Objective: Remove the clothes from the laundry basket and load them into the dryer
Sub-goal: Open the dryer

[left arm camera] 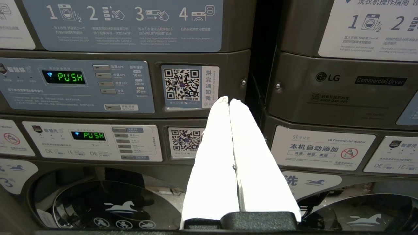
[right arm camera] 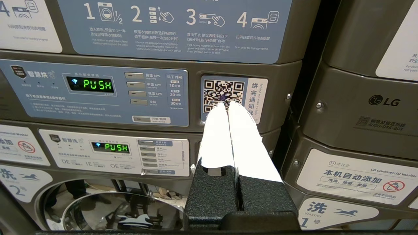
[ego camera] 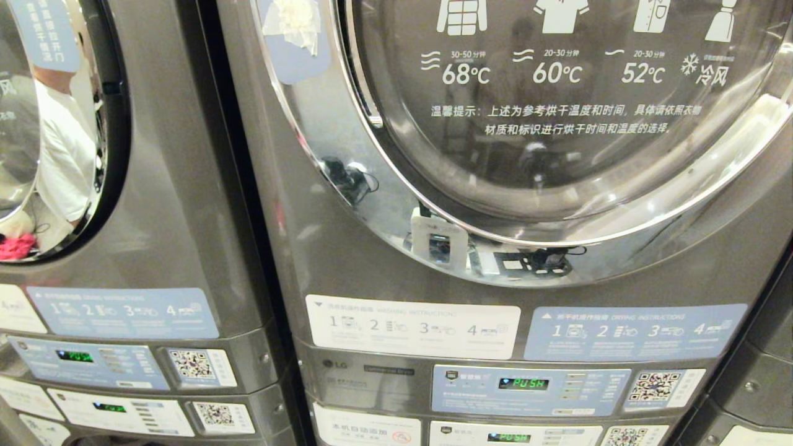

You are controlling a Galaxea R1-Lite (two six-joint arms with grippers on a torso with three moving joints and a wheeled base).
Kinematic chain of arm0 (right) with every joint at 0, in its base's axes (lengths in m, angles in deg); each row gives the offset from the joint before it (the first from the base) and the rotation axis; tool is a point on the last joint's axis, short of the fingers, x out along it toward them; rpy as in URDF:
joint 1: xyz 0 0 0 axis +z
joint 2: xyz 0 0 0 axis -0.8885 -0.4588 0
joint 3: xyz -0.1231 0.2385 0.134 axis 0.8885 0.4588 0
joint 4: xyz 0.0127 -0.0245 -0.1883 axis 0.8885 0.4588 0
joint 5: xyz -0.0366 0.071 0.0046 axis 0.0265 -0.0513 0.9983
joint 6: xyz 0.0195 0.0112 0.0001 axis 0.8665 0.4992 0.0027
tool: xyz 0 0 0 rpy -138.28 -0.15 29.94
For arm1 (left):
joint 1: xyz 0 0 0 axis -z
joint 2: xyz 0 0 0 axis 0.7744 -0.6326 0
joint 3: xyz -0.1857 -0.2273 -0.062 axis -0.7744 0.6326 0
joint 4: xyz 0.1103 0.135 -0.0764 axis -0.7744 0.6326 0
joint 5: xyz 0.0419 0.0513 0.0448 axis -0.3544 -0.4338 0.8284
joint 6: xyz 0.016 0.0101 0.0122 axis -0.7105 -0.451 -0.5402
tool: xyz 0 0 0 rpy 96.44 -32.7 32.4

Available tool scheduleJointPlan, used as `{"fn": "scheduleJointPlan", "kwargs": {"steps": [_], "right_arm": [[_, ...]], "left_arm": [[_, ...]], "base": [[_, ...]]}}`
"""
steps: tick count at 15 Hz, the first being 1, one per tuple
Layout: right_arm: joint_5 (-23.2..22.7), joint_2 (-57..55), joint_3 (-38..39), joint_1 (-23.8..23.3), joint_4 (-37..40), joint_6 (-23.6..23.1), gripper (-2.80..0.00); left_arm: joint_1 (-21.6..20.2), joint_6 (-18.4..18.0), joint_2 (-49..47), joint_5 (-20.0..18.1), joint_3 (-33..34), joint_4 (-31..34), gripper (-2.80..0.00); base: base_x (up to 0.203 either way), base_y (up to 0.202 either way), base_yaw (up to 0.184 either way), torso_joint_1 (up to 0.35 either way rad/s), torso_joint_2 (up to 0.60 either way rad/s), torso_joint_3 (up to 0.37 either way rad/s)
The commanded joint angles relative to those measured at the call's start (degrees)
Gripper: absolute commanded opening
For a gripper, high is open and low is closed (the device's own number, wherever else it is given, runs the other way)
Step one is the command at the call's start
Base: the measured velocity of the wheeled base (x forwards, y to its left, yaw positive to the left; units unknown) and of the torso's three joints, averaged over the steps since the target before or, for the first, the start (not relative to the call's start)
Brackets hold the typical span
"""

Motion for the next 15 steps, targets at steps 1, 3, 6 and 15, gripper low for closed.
{"fn": "scheduleJointPlan", "kwargs": {"steps": [1, 3, 6, 15], "right_arm": [[0.20, 0.09, -0.04, 0.00, 0.08, -0.11, -2.80], [-0.26, 0.09, -1.29, 0.00, 0.08, -0.27, -2.80], [-5.84, -1.38, -14.25, 0.00, 4.13, -0.24, -2.80], [-36.66, -33.73, -40.89, 8.54, 10.74, -4.35, -2.80]], "left_arm": [[0.00, 0.01, 0.02, 0.00, 0.00, -0.06, -2.80], [0.00, 0.01, 0.02, -0.01, 0.00, -0.06, -2.80], [0.00, 0.01, 0.02, 0.03, 0.00, -0.06, -2.80], [0.00, 0.01, 0.02, -0.01, 0.00, -0.06, -2.80]], "base": [[0.000, 0.000, 0.000, 0.000, 0.00, 0.000], [0.000, 0.000, 0.000, 0.000, 0.00, 0.000], [0.000, 0.000, 0.000, 0.000, 0.00, 0.000], [0.000, 0.000, 0.000, 0.000, 0.00, 0.000]]}}
